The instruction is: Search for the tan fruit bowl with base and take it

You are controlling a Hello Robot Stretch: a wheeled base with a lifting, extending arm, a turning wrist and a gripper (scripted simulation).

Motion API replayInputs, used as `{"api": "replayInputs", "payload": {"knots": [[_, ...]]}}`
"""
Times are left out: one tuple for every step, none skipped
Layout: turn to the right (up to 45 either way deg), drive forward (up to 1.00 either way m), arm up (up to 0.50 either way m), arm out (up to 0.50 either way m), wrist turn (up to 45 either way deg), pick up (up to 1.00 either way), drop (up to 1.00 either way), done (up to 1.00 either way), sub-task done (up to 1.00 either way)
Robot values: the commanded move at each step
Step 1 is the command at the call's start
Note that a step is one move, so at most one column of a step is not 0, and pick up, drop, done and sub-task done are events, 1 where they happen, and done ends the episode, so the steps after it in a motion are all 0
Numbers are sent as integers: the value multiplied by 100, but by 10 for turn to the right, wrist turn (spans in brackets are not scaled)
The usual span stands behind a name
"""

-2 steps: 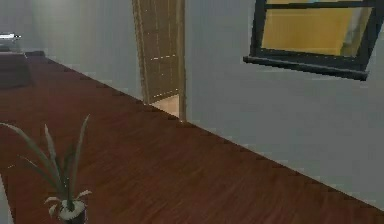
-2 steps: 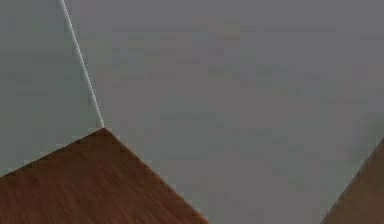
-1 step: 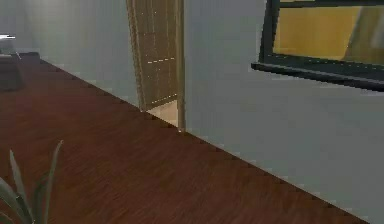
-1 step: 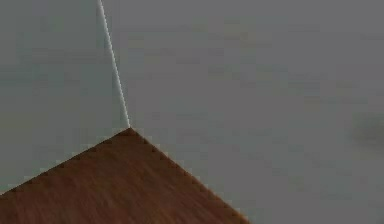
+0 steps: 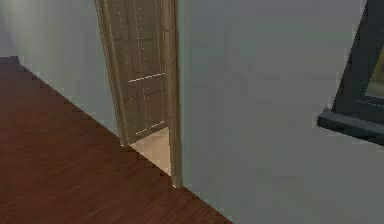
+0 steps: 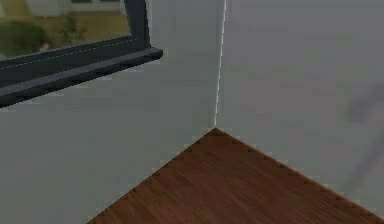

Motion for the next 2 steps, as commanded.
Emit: {"api": "replayInputs", "payload": {"knots": [[-90,0,0,0,0,0,0,0,0],[0,30,0,0,0,0,0,0,0]]}}
